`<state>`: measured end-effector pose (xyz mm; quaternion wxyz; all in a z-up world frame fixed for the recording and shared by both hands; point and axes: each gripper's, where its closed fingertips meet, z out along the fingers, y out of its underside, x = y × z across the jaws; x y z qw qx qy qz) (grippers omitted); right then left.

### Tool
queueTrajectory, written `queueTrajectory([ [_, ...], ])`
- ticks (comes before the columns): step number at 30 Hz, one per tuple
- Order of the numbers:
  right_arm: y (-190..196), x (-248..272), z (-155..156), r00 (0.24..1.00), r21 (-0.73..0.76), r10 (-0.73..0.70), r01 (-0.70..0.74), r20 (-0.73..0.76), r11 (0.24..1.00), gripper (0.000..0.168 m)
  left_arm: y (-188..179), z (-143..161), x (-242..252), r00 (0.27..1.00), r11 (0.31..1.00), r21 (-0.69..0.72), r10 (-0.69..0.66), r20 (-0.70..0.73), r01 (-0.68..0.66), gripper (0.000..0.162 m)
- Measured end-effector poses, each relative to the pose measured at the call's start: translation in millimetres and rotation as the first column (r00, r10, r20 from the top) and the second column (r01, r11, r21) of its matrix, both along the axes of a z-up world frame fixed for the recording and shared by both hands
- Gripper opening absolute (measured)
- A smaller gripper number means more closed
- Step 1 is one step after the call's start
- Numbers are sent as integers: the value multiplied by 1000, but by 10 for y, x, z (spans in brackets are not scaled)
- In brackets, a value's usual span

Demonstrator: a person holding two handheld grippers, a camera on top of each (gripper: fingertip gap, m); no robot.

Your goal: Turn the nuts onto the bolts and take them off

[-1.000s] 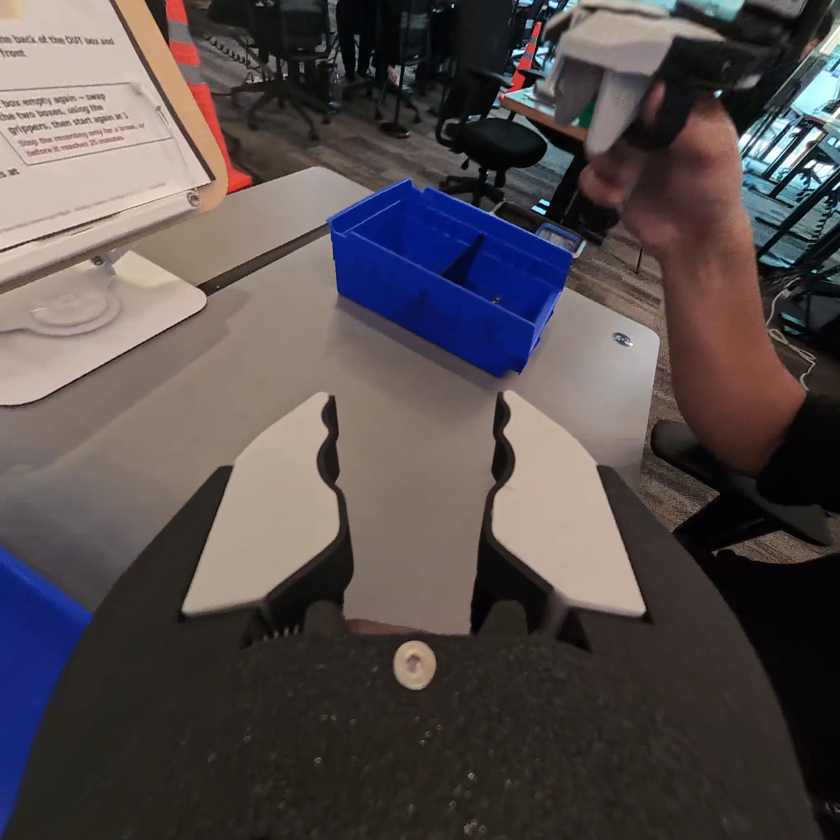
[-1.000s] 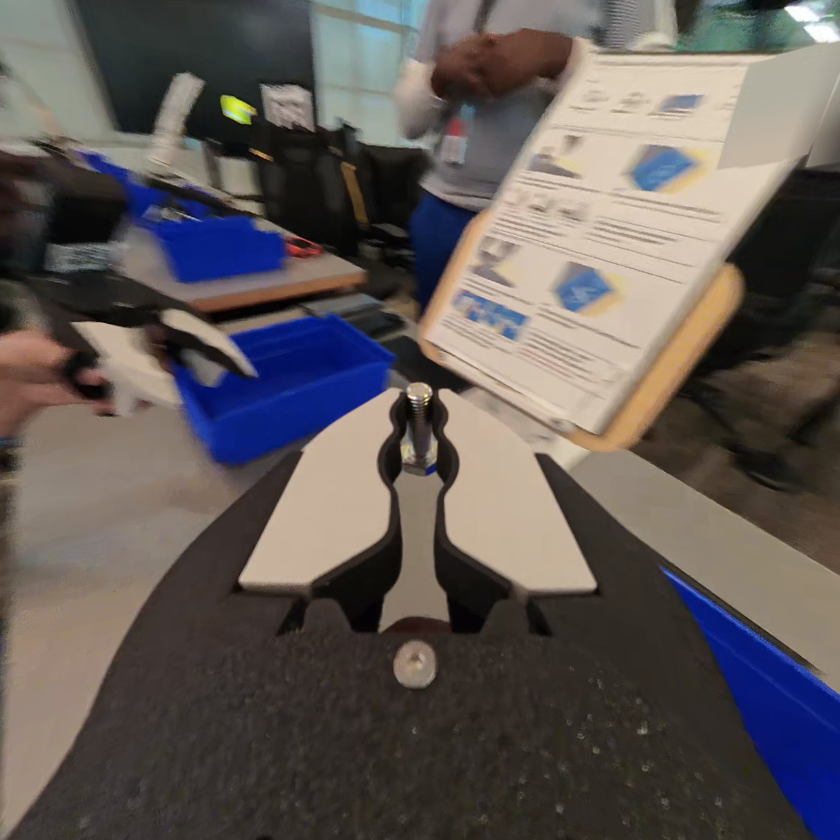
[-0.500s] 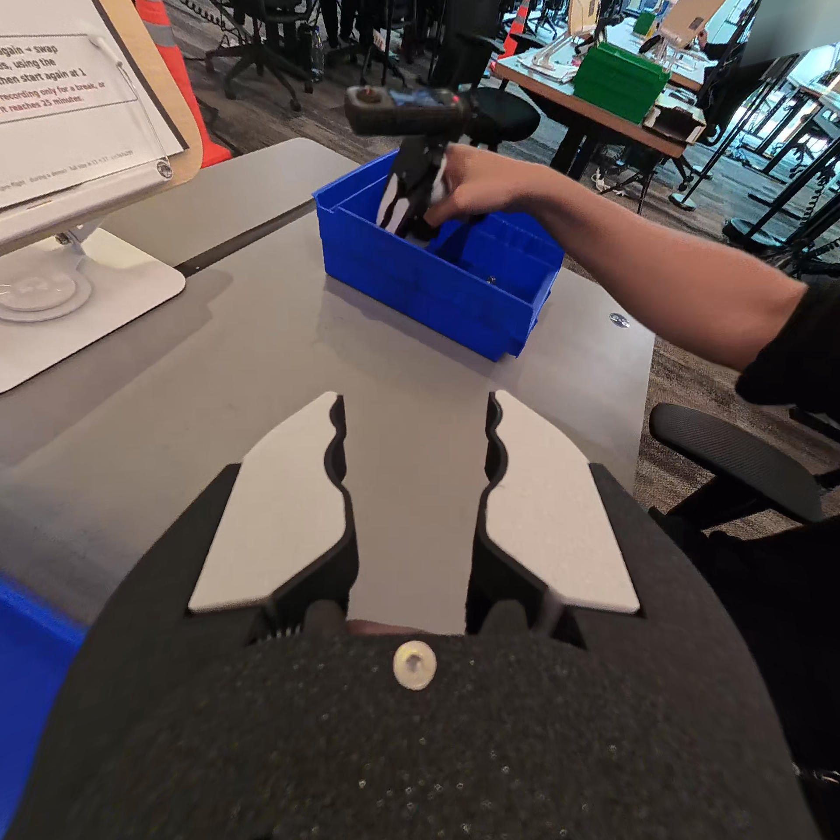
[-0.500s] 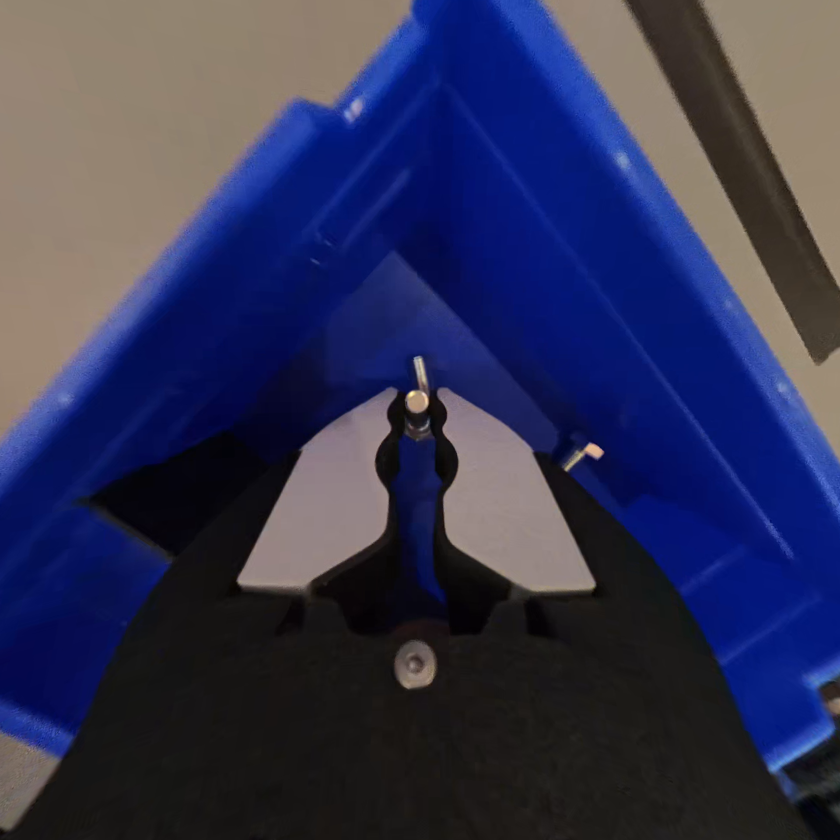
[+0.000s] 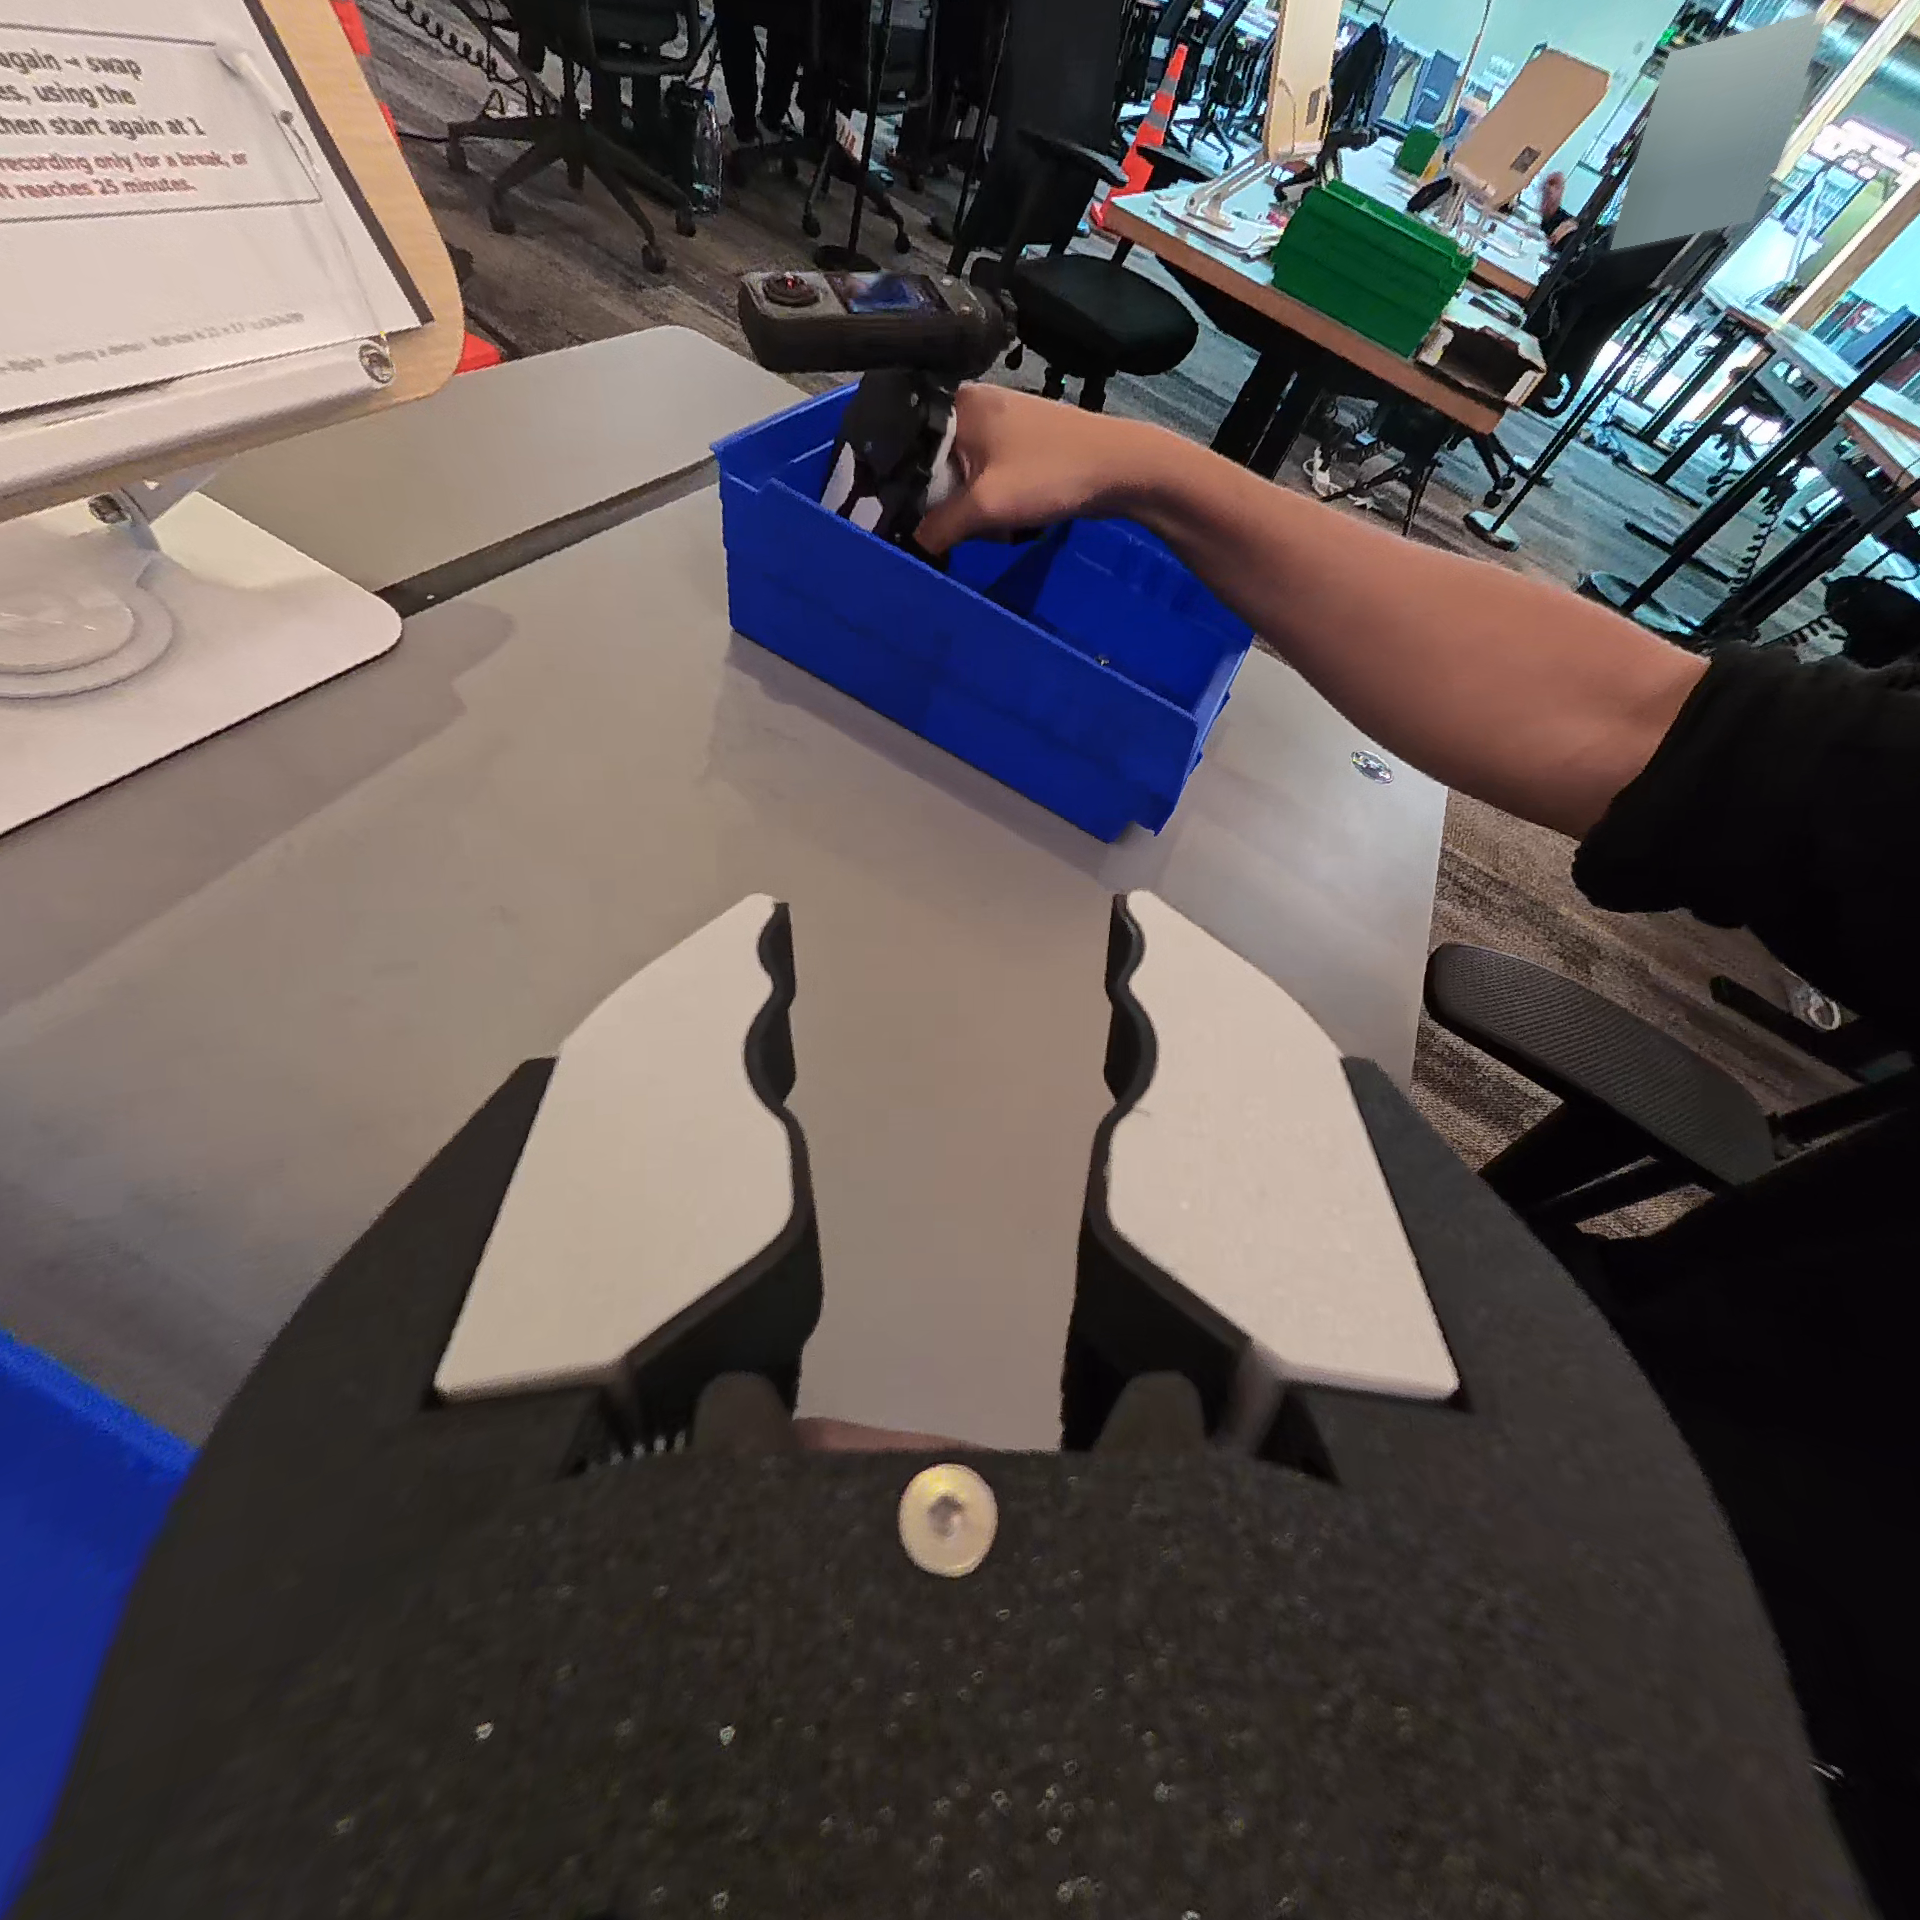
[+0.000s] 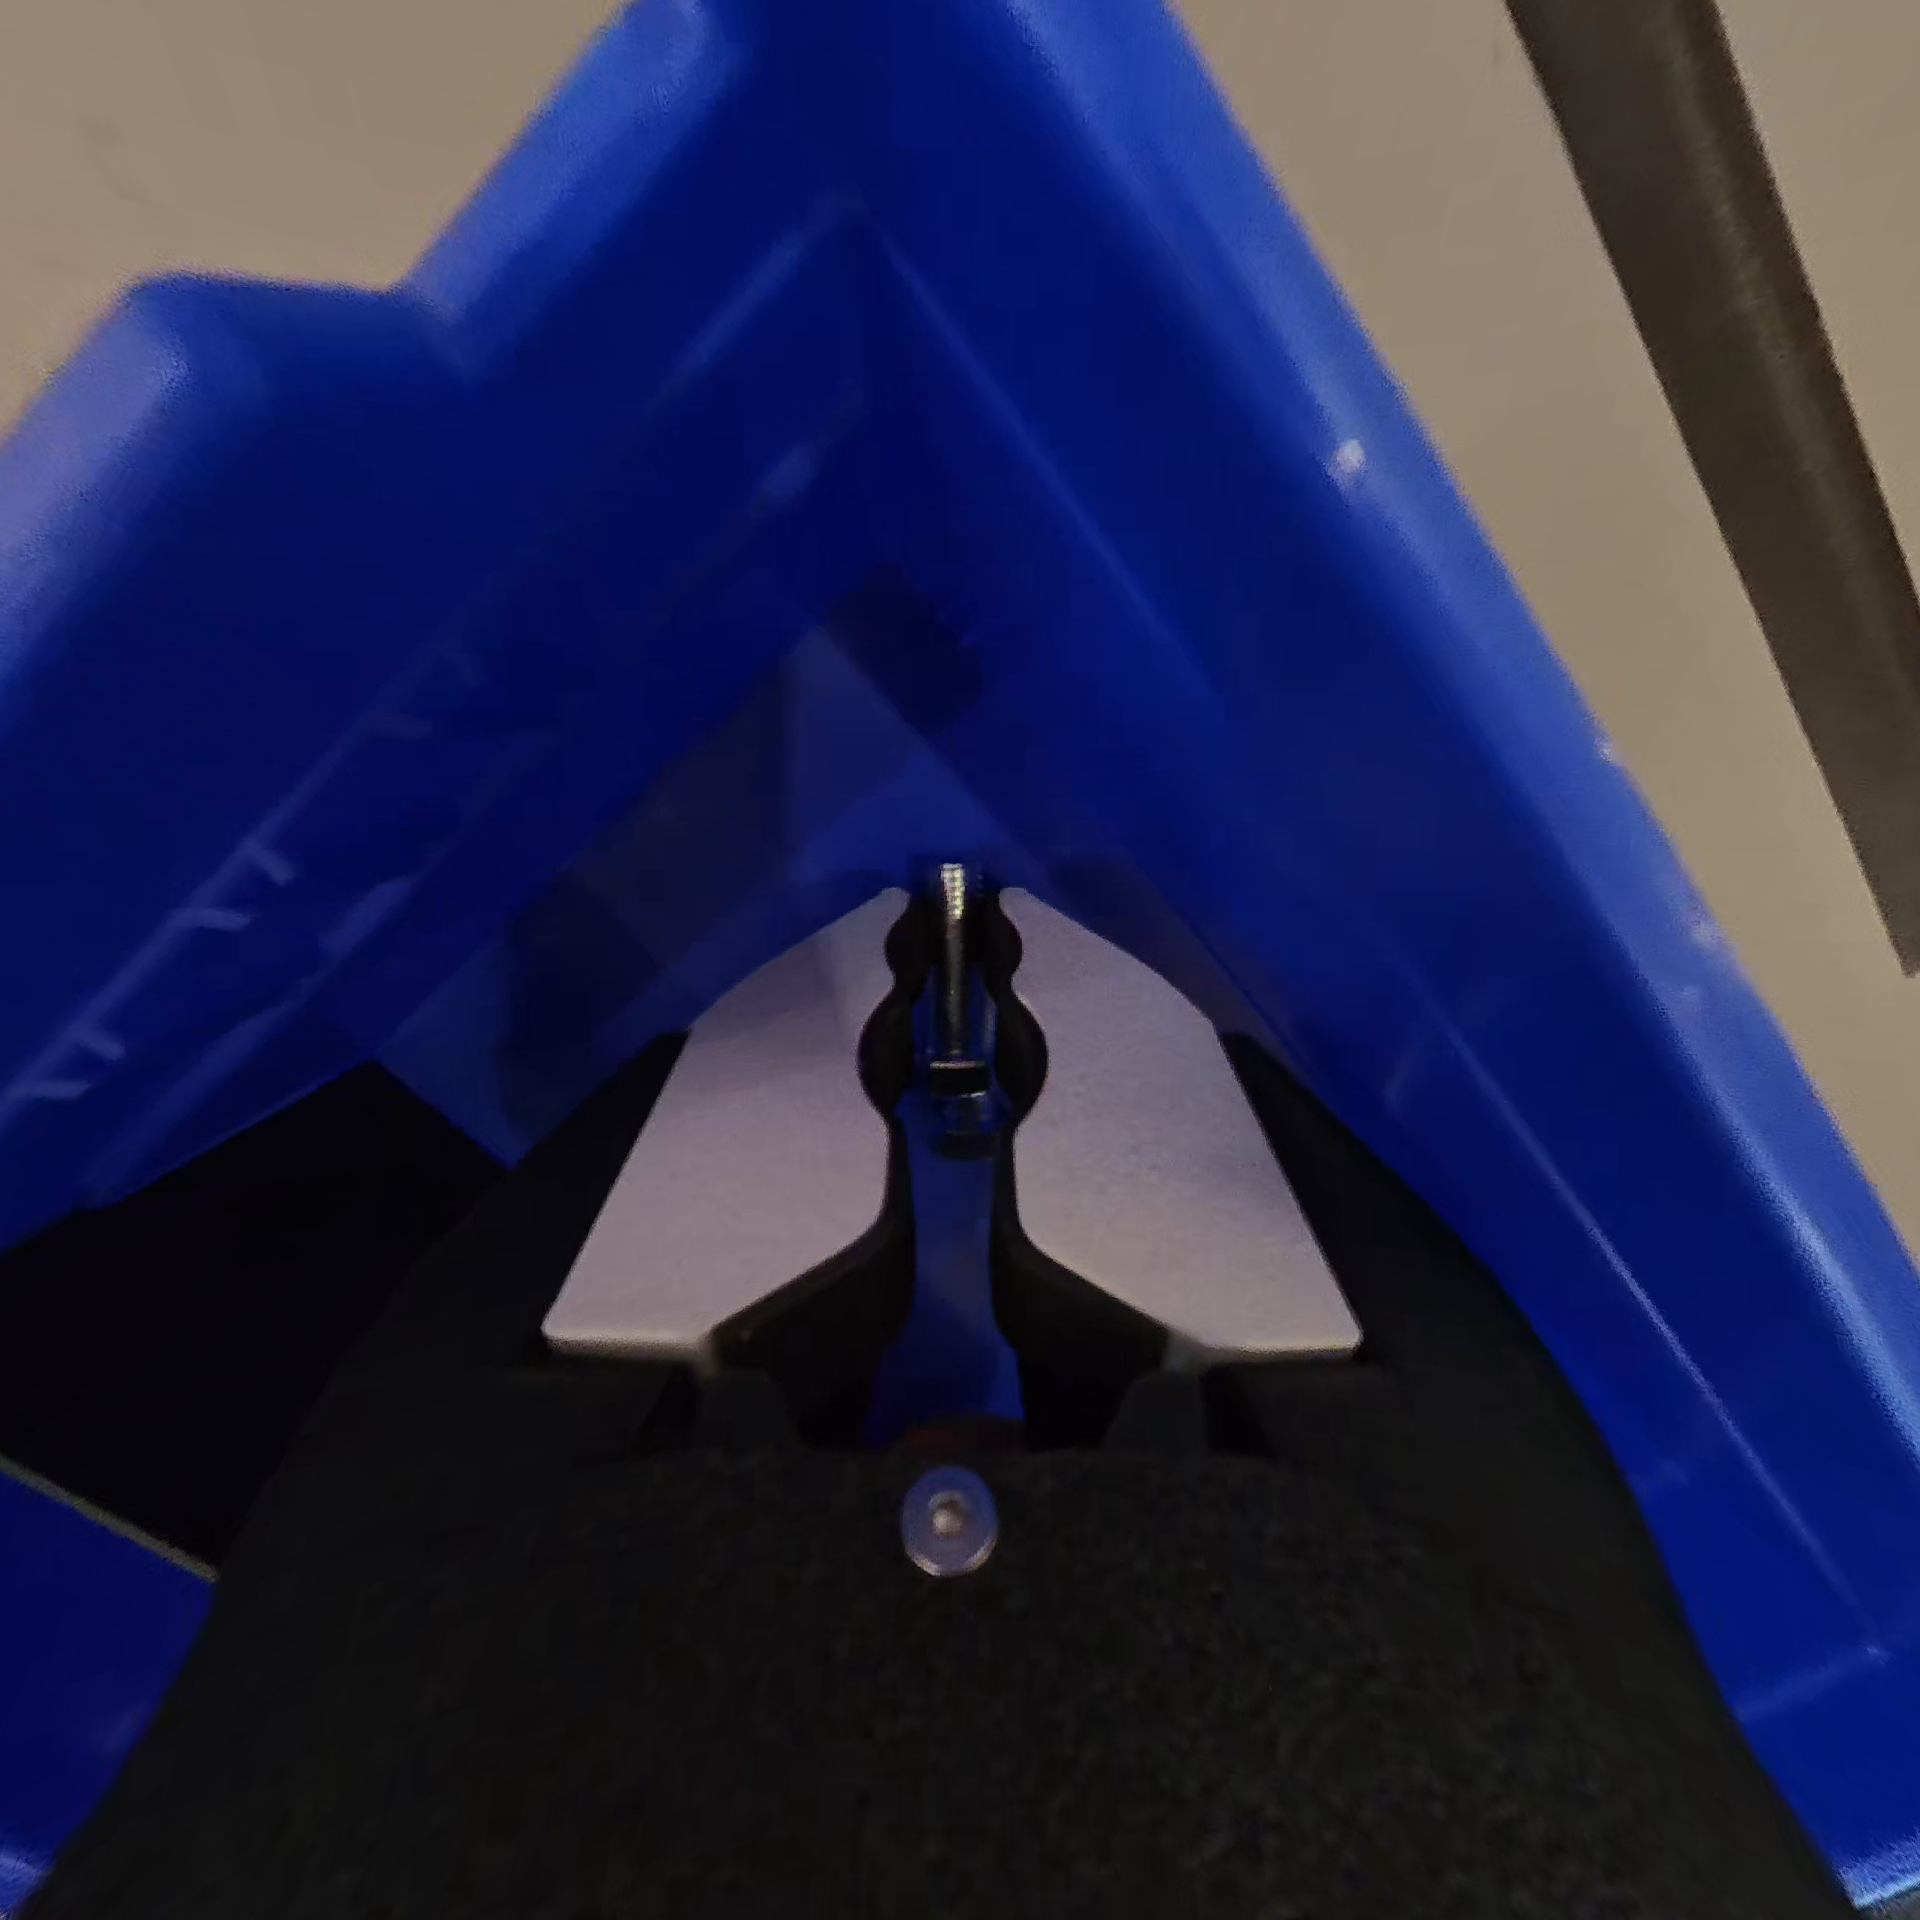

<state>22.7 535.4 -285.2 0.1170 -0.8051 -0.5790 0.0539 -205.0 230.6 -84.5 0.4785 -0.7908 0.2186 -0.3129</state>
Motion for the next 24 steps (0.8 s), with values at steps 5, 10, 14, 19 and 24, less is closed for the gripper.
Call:
queueTrajectory([
  [5,8,-14,122,1000,80,16,-14,-18,997,28,-1,-29,52,1000,1000,-3,-14,-14,14,57],
  [10,-198,-138,1141,943,278,-3,101,-333,955,39,-8,3,46,1000,1000,6,-1,-11,1,57],
  [14,-951,-229,2219,712,390,132,211,-690,896,53,-28,164,-36,995,994,57,96,16,-96,55],
  [19,-1941,44,2539,561,407,185,301,-807,863,56,-310,168,-576,900,898,59,432,65,-435,53],
  [24,-2310,478,1987,504,303,17,492,-864,816,60,-886,-309,-1206,722,721,94,691,-22,-687,52],
])
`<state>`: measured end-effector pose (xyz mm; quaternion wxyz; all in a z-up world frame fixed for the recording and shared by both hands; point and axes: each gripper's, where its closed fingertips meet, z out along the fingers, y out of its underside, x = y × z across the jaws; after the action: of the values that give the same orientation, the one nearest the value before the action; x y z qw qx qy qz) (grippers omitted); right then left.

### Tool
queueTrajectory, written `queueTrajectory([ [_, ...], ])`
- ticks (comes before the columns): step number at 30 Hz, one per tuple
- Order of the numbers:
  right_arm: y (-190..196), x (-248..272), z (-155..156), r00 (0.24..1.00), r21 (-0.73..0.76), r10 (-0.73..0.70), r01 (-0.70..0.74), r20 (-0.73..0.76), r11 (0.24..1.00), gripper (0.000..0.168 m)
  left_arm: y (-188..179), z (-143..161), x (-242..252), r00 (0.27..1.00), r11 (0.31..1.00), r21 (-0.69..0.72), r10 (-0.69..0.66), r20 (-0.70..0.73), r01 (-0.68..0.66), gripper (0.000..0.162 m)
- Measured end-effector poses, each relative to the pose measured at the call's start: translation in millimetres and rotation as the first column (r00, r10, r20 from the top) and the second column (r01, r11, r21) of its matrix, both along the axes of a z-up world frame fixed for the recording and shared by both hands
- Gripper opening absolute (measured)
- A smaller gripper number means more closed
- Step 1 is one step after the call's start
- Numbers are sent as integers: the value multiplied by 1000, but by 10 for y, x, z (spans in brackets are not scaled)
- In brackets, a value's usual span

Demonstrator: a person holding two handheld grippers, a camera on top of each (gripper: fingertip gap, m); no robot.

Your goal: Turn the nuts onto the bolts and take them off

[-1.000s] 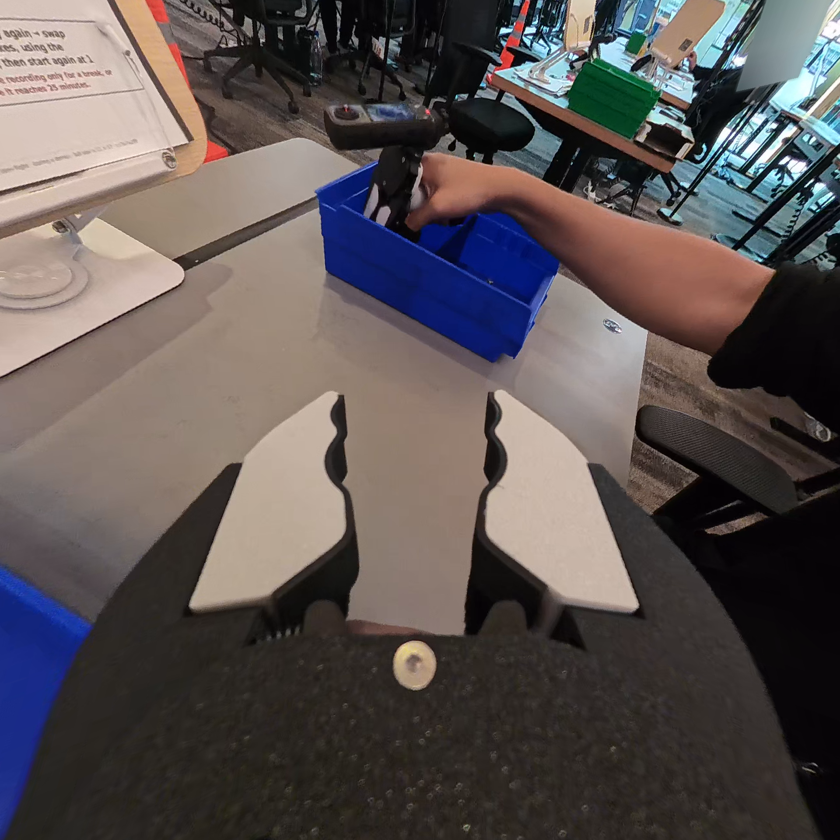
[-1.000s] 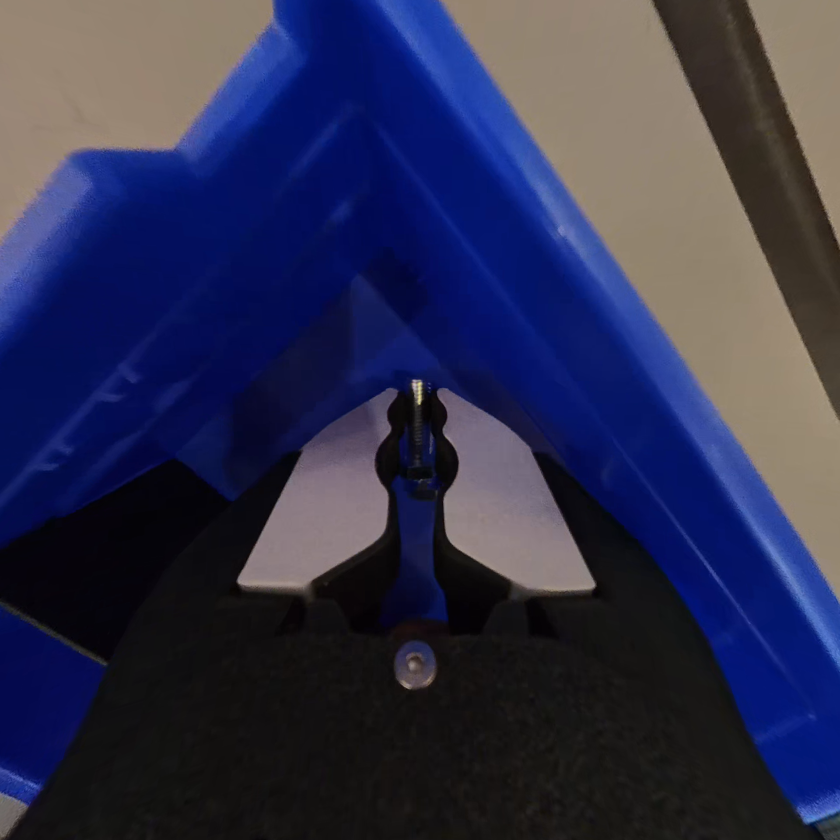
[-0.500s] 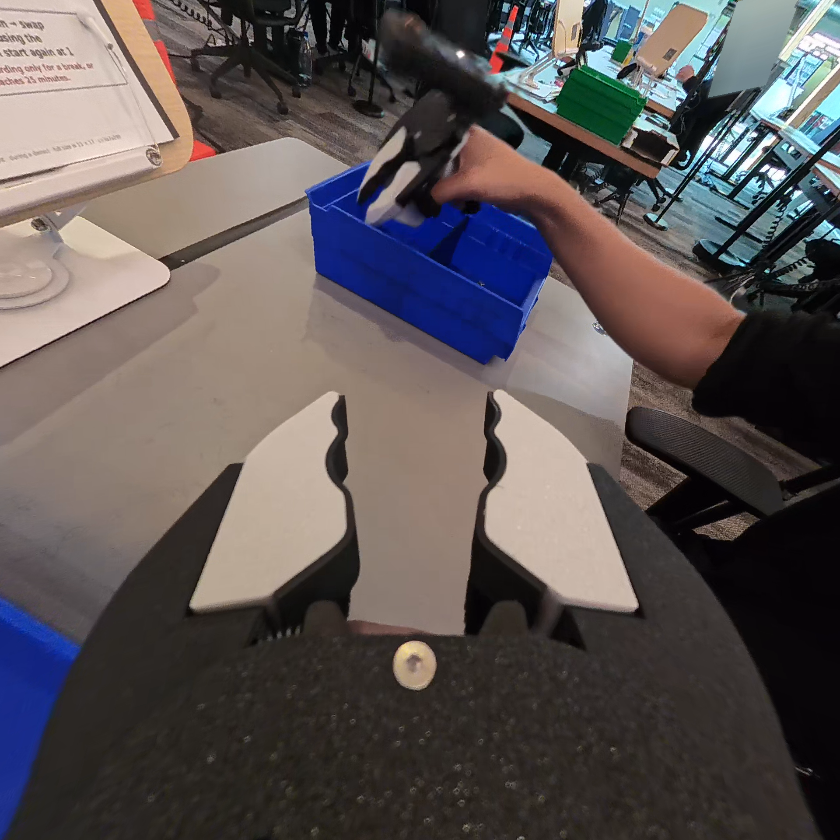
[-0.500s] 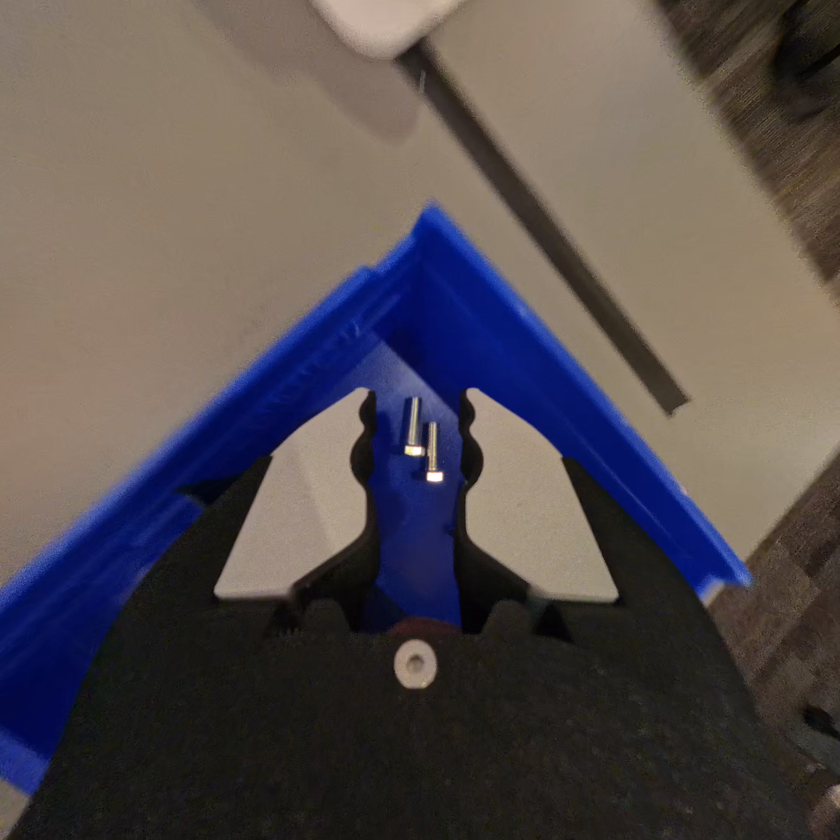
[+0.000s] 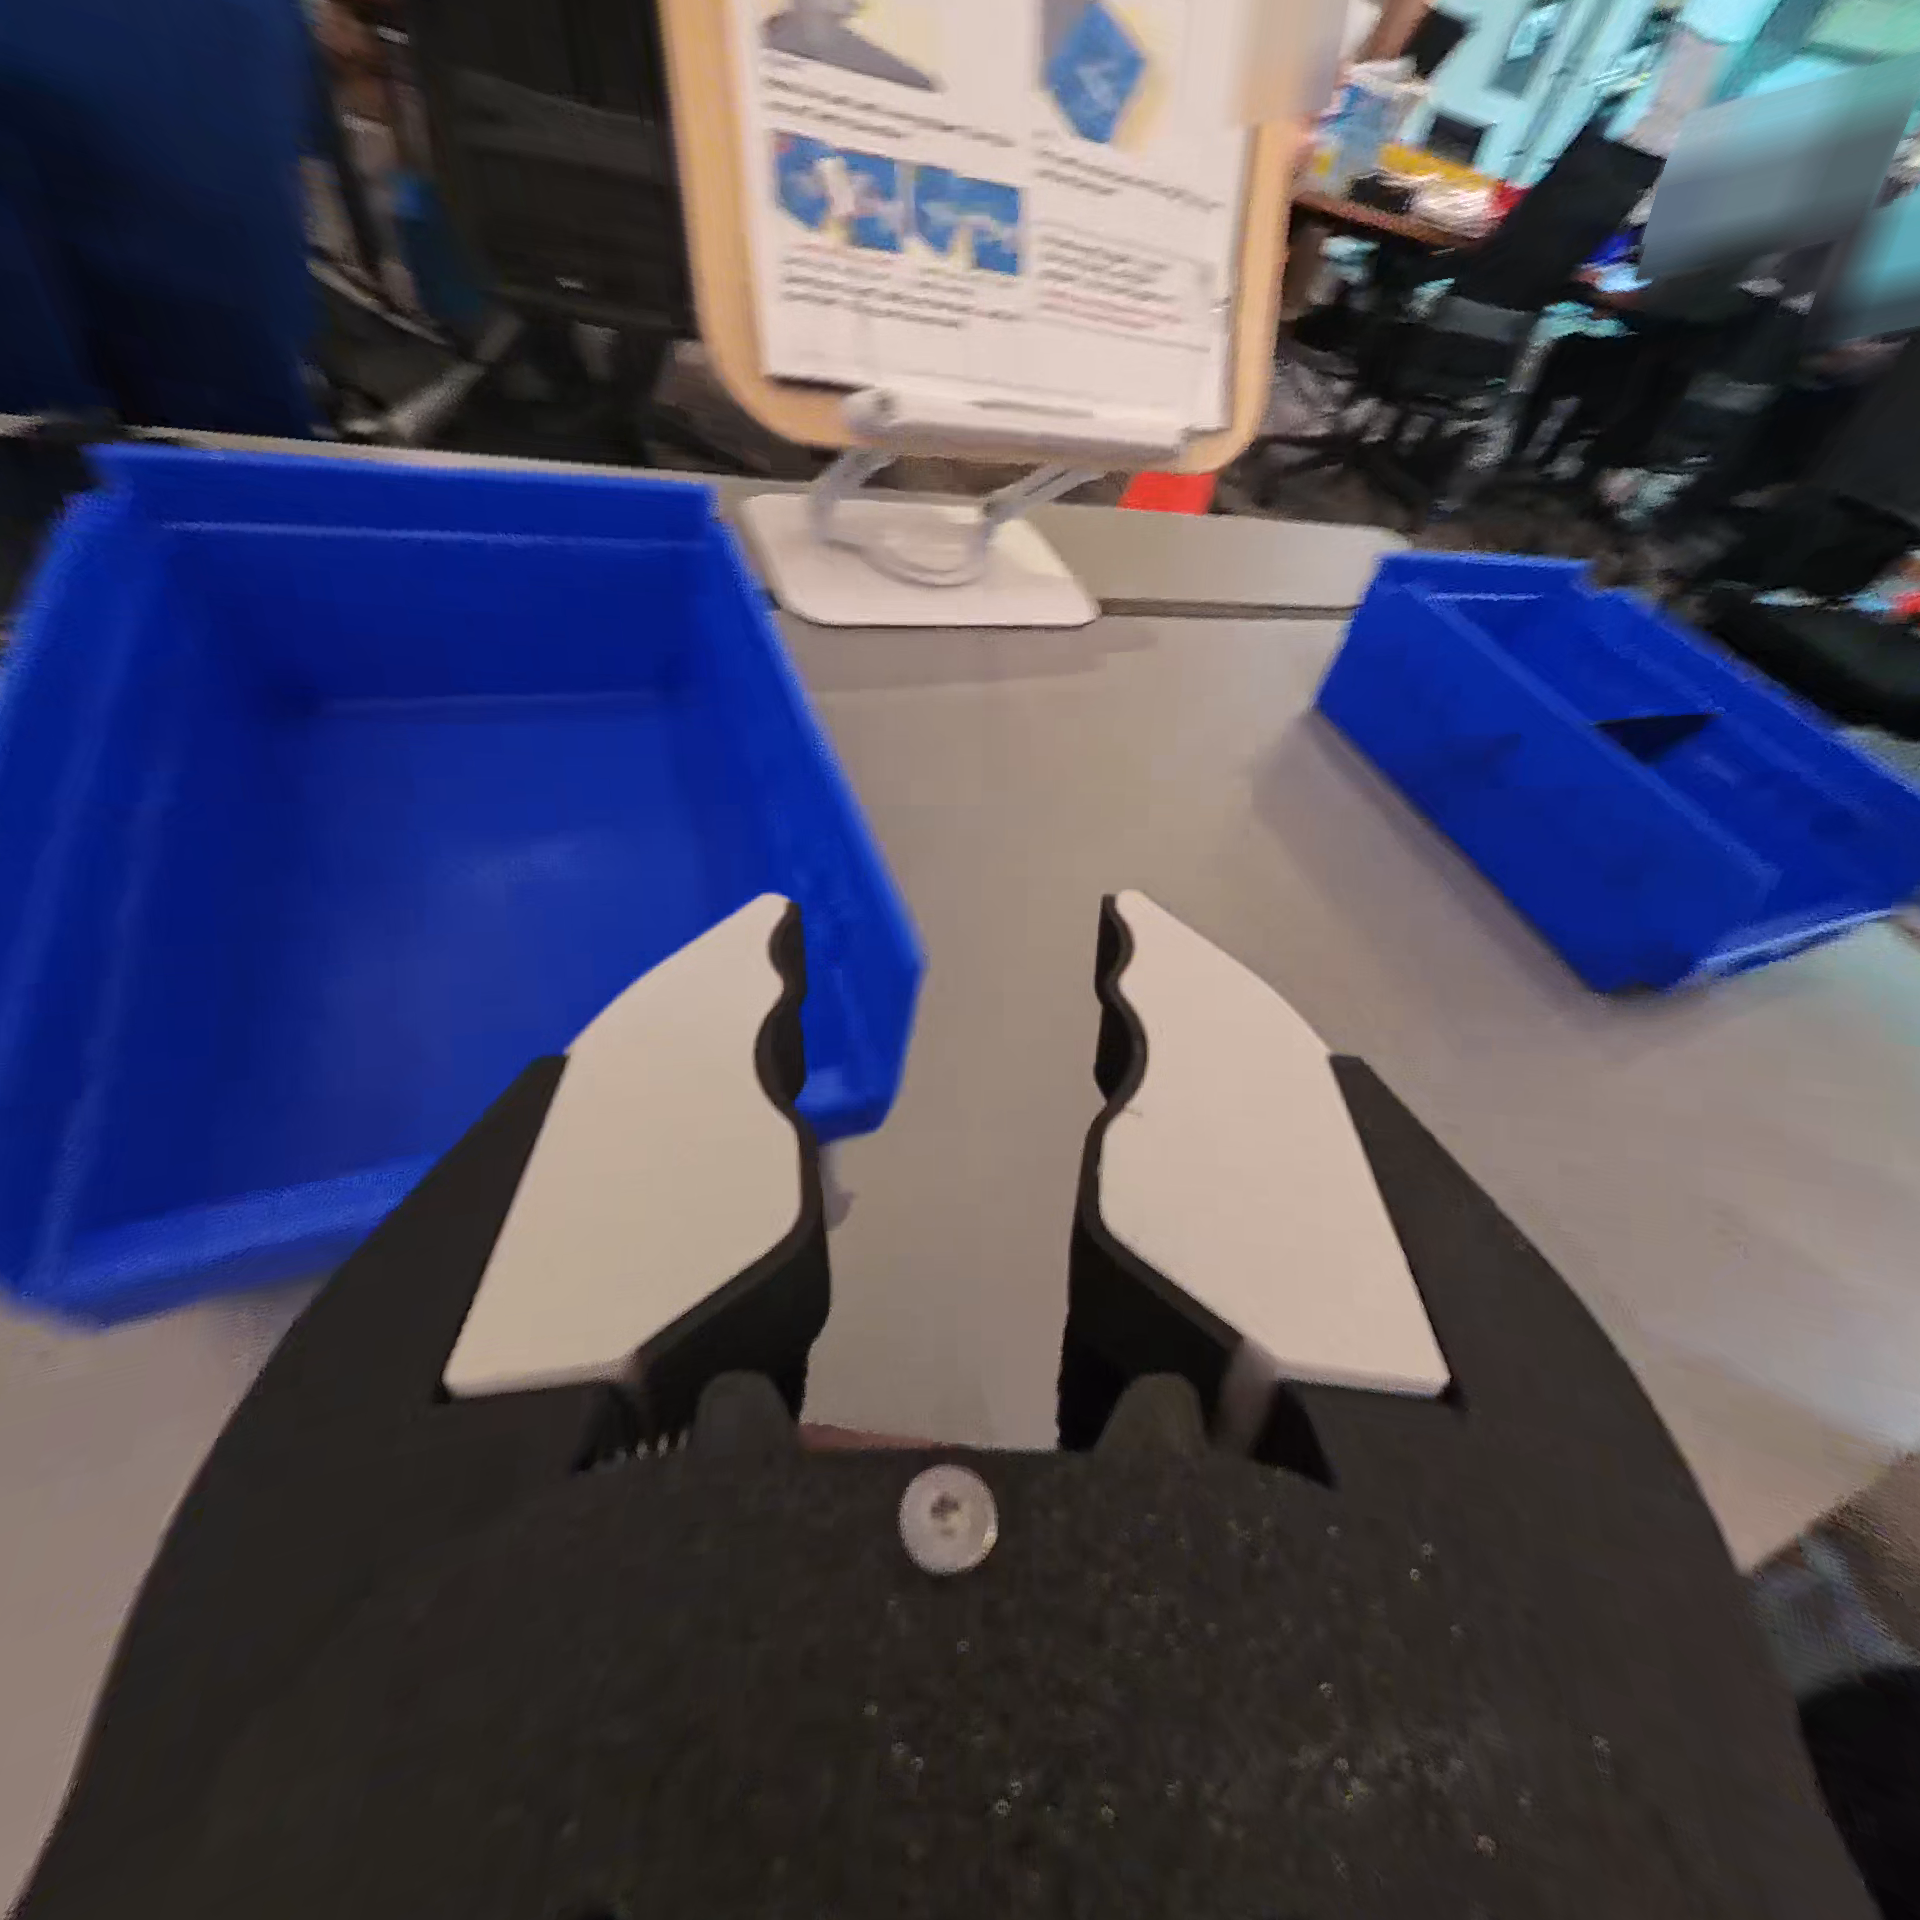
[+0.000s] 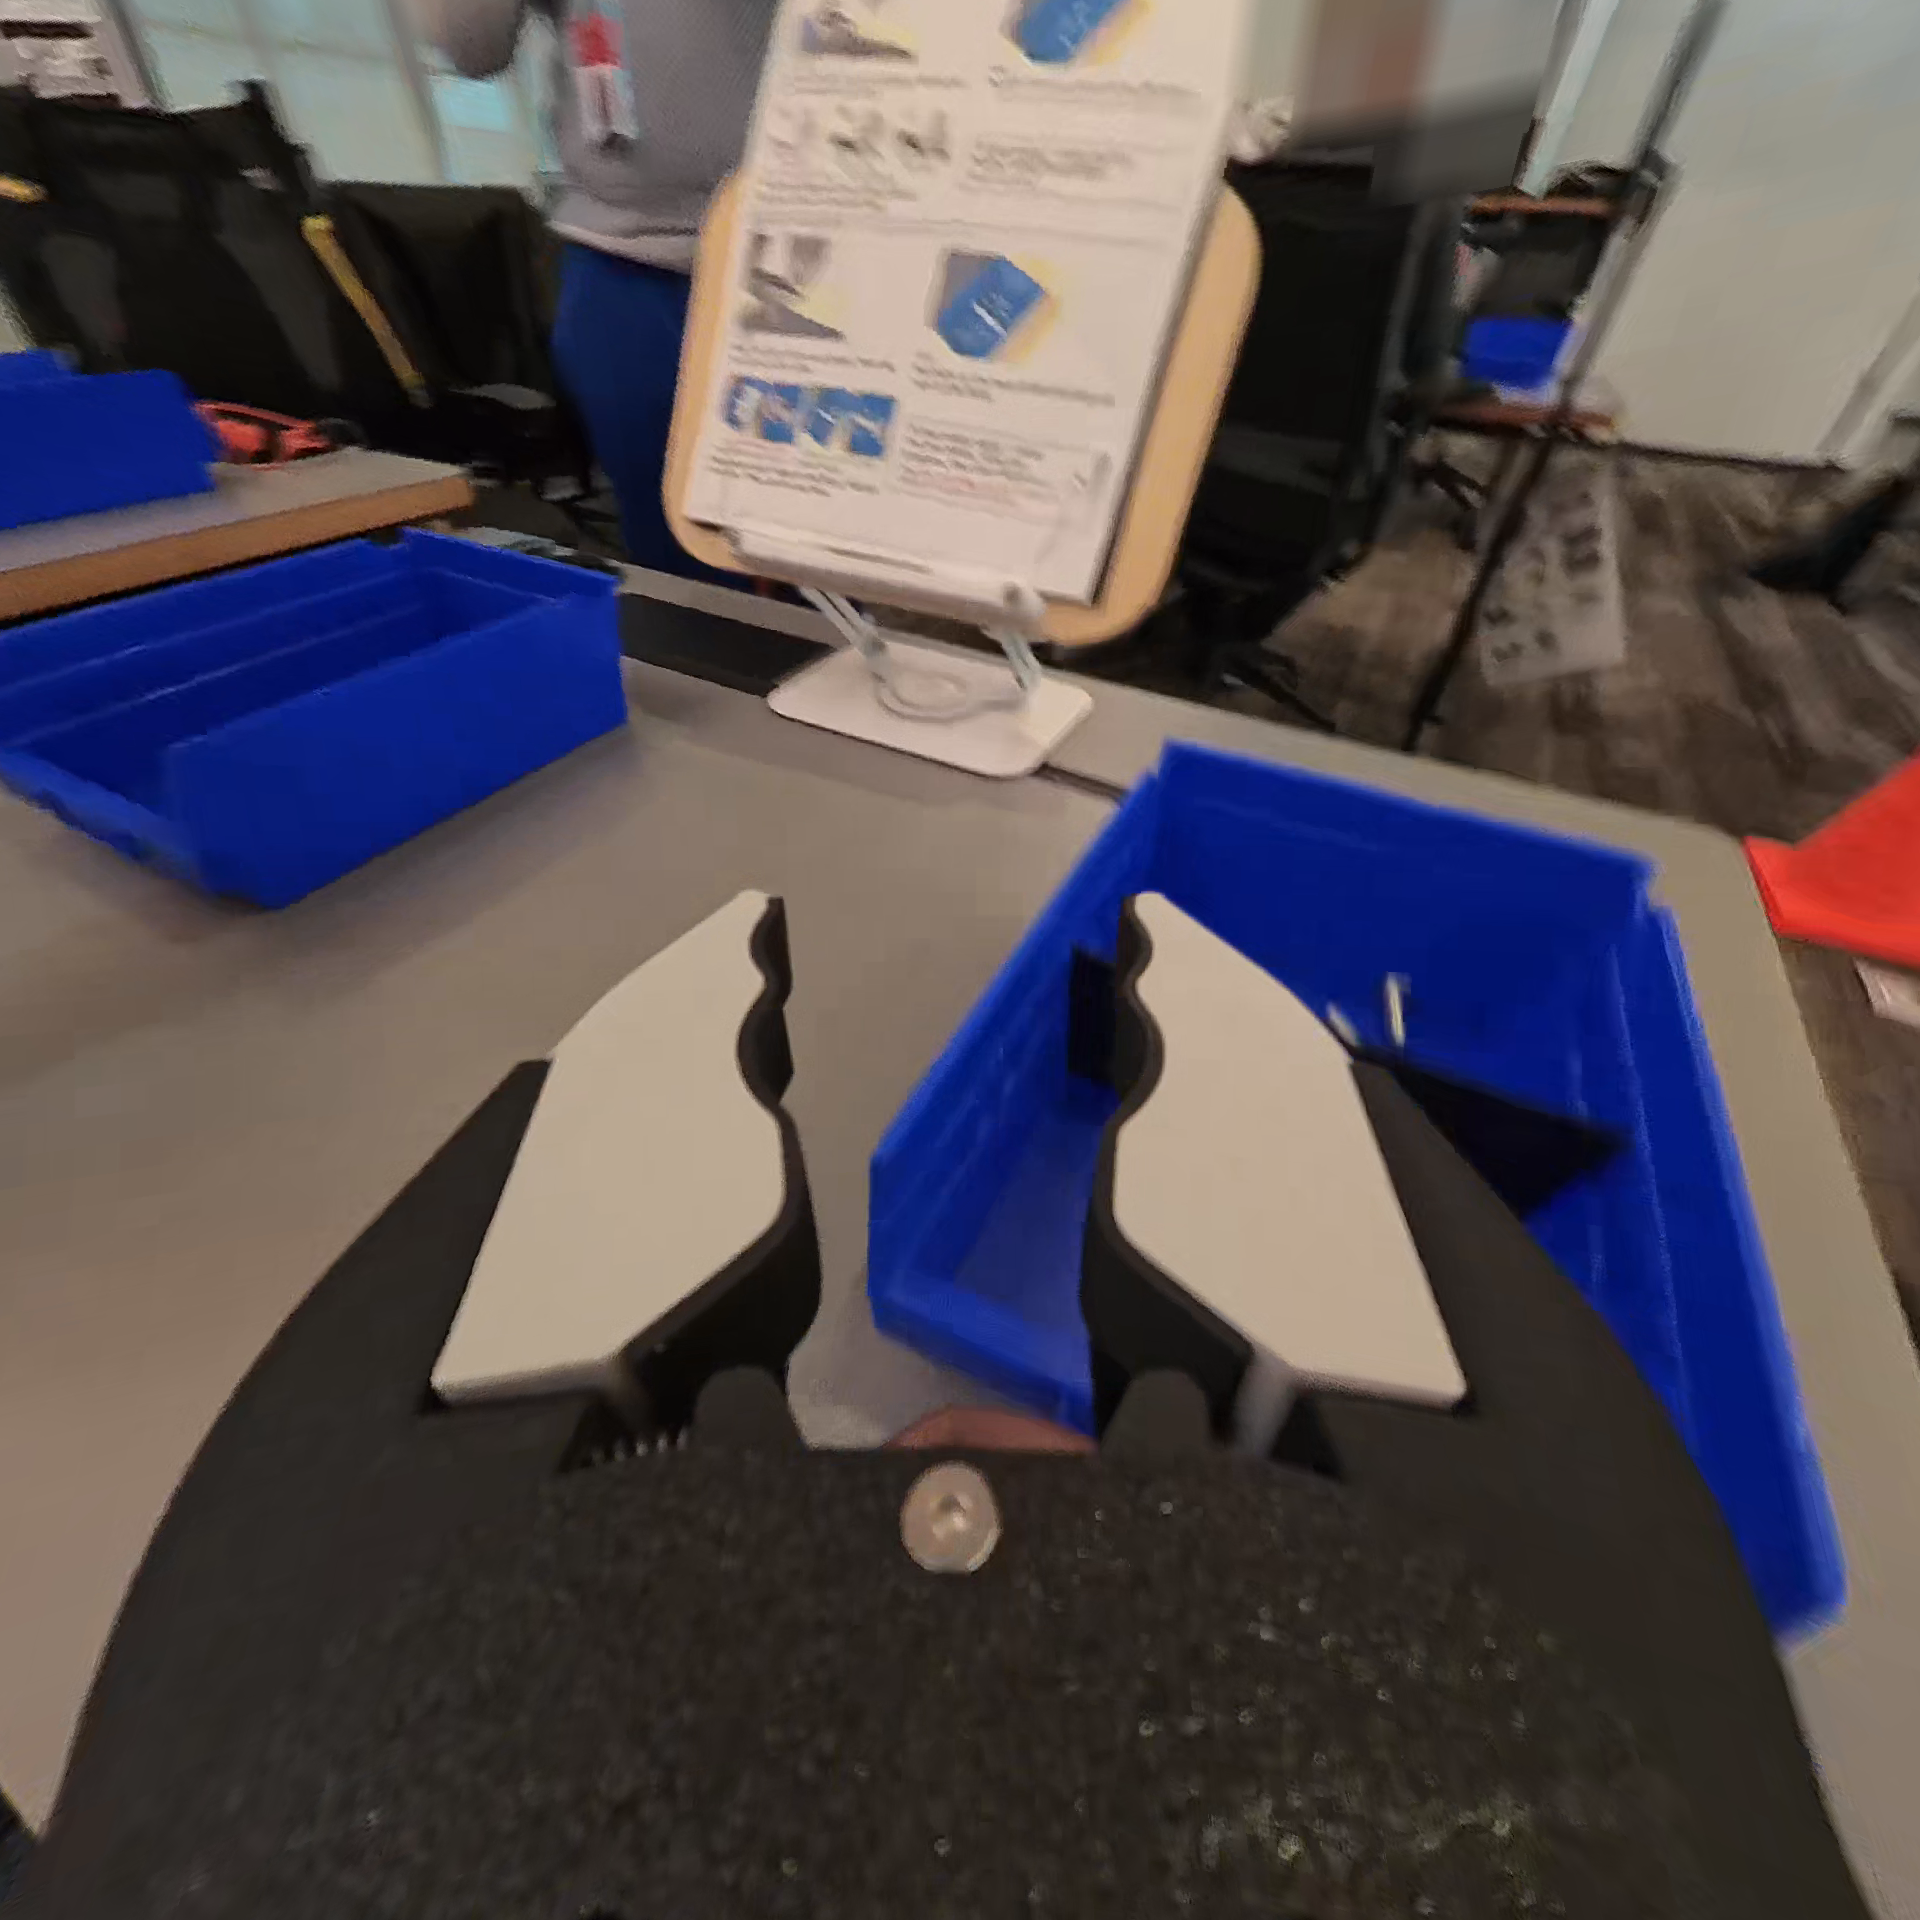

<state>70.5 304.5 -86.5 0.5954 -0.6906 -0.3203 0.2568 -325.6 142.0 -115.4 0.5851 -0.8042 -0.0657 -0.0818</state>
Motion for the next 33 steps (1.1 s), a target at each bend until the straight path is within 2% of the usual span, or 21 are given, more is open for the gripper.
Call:
queueTrajectory([
  [2,-19,167,-355,994,-80,-102,98,-41,992,63,-189,-233,-233,991,994,-38,100,-88,-104,53],
  [5,17,447,-888,971,-127,-239,238,7,963,65,-374,-487,-402,980,982,-27,186,-76,-188,52],
  [8,37,596,-1159,960,-180,-278,279,29,943,65,-458,-647,-537,964,969,-20,242,-107,-246,51],
  [10,82,663,-1178,953,-181,-302,296,-4,938,63,-468,-692,-627,953,962,-37,262,-150,-270,51],
  [13,167,765,-1242,941,-150,-333,338,54,929,63,-450,-753,-648,957,962,-45,262,-125,-270,51],
  [16,204,812,-1227,937,-116,-344,349,64,930,61,-428,-837,-665,953,961,-65,258,-160,-271,51],
  [33,214,836,-1261,944,-168,-328,329,31,929,59,-343,-961,-486,967,971,-110,192,-168,-212,52],
])
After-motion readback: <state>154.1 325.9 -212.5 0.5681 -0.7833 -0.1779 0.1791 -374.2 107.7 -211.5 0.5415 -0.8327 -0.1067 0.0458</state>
